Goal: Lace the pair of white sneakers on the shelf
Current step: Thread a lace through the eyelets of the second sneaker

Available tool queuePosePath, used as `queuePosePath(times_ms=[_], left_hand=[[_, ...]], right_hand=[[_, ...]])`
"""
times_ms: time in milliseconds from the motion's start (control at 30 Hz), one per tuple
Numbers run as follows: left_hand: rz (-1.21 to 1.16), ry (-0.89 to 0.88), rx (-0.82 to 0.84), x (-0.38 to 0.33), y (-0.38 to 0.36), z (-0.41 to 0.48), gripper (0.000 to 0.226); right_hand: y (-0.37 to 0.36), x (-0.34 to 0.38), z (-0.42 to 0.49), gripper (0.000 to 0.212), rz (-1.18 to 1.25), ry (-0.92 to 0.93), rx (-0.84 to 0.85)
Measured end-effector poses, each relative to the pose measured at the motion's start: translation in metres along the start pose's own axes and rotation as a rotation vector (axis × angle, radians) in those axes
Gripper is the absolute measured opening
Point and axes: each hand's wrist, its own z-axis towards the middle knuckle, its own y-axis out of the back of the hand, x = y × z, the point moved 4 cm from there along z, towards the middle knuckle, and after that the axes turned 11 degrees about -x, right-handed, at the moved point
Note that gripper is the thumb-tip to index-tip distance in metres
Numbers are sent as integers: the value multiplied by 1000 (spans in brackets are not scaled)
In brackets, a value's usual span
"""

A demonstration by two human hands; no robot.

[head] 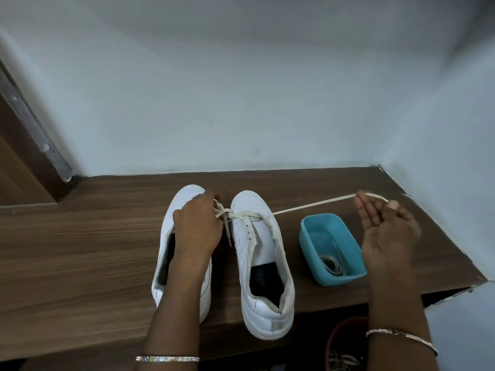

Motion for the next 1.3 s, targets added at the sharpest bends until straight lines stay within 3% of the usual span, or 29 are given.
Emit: queuePosePath(times_ms=[100,233,300,400,500,633,700,867,1100,1200,1300], left_hand=[[186,-33,123,-6,-5,-5,55],[296,-100,167,-10,-7,-9,57],[269,-91,162,-11,-9,-9,50],[142,-41,78,-7,-9,-2,39],[-51,2,-64,1,-5,7,33],[-208,51,-128,2,1,7,36],[-223,66,-134,2,2,7,38],[-229,79,-186,6,2,7,33],[-197,56,-119,1,1,5,39],[-146,15,-81,0,-3,3,41],[-118,35,-70,0,-5,4,40]], right_hand=[[5,-1,4,7,-63,143,-52],[-5,-9,-16,26,-754,501,-34],[-26,-21,-35,25,-964,647,187],[-52,-59,-61,21,-1196,691,646],[-58,-84,-77,24,-1539,776,802],[-56,-84,-73,11,-1532,824,701],[-52,-79,-64,8,-1382,793,633],[-35,-35,-39,7,-1074,694,241],[22,7,13,19,-921,593,-263],[37,13,19,21,-933,545,-323],[26,12,14,21,-1049,596,-222]])
